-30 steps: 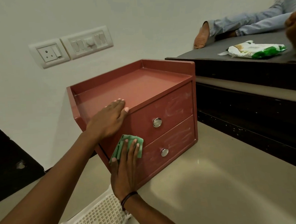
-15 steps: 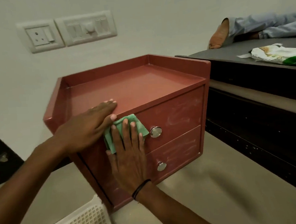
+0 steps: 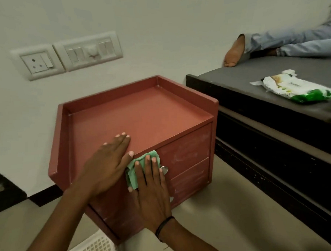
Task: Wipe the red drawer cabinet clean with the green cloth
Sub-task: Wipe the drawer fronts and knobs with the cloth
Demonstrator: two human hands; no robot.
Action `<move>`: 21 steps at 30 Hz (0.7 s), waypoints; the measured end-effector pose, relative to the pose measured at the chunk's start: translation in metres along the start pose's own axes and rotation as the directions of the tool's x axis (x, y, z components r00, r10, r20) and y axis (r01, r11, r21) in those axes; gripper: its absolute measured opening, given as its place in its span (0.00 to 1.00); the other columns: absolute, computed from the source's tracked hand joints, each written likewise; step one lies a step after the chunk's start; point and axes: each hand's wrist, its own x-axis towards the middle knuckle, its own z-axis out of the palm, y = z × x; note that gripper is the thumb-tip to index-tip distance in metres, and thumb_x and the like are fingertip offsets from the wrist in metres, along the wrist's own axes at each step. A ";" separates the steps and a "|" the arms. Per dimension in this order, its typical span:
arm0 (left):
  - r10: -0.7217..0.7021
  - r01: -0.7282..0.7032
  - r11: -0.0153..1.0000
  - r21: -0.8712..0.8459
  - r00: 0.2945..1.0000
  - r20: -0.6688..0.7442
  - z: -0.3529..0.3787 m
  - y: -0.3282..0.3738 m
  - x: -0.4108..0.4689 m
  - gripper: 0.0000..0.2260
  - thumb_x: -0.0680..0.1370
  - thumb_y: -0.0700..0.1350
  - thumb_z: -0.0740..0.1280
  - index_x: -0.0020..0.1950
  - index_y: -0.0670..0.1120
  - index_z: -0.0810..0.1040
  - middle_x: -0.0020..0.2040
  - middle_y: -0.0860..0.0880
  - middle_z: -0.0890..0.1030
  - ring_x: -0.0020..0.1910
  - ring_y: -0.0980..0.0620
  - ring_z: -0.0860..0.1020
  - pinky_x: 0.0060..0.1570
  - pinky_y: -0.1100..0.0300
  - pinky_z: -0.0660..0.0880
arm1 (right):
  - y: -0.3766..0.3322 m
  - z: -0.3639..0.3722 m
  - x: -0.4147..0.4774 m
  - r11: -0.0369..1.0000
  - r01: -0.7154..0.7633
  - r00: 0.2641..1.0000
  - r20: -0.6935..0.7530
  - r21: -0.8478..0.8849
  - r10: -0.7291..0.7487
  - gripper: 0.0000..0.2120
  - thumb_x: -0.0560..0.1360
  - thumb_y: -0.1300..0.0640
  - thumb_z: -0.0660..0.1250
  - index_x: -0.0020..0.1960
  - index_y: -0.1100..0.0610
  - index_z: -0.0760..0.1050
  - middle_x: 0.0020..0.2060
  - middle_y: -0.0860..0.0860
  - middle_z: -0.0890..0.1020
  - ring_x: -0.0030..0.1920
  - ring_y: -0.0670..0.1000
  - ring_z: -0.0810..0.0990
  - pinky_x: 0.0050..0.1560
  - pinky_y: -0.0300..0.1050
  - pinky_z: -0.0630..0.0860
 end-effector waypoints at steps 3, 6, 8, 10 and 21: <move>-0.006 0.007 1.000 0.017 1.000 -0.027 0.002 0.004 0.002 0.34 0.79 0.64 0.42 0.82 0.52 0.51 0.82 0.53 0.51 0.81 0.58 0.49 0.77 0.59 0.46 | -0.003 0.001 0.001 1.000 -0.013 1.000 0.003 -0.005 0.013 0.33 0.82 0.44 0.51 0.82 0.56 0.44 0.81 0.59 0.49 0.81 0.59 0.53 0.78 0.57 0.51; -0.032 0.033 0.999 0.037 0.999 -0.036 0.000 0.007 -0.001 0.30 0.83 0.62 0.44 0.82 0.51 0.52 0.82 0.52 0.52 0.81 0.57 0.50 0.77 0.59 0.47 | -0.003 0.004 0.002 1.000 -0.029 1.000 0.001 0.011 0.029 0.33 0.83 0.43 0.49 0.82 0.57 0.46 0.81 0.60 0.48 0.81 0.60 0.50 0.78 0.58 0.49; -0.060 0.061 0.997 0.041 0.998 -0.027 -0.001 0.012 0.000 0.29 0.83 0.60 0.47 0.82 0.50 0.53 0.82 0.52 0.53 0.81 0.56 0.51 0.77 0.59 0.47 | -0.003 0.005 0.002 0.998 -0.057 0.998 -0.005 0.030 0.057 0.32 0.83 0.43 0.48 0.82 0.57 0.47 0.81 0.60 0.48 0.81 0.60 0.49 0.78 0.58 0.49; -0.076 0.076 0.997 0.028 0.997 -0.012 -0.001 0.023 0.007 0.28 0.83 0.59 0.47 0.82 0.50 0.53 0.82 0.51 0.53 0.81 0.56 0.51 0.77 0.59 0.47 | -0.010 0.006 0.004 0.995 -0.086 0.996 -0.001 0.059 0.086 0.32 0.83 0.44 0.49 0.82 0.59 0.46 0.81 0.60 0.48 0.81 0.60 0.48 0.78 0.59 0.51; -0.125 0.121 0.989 -0.082 0.991 -0.041 0.009 0.051 0.022 0.25 0.85 0.56 0.48 0.81 0.50 0.57 0.82 0.53 0.56 0.80 0.59 0.52 0.73 0.65 0.45 | 0.005 0.001 0.033 0.915 -0.288 0.937 -0.111 0.283 0.330 0.34 0.80 0.52 0.50 0.81 0.62 0.43 0.81 0.60 0.46 0.81 0.60 0.46 0.80 0.55 0.47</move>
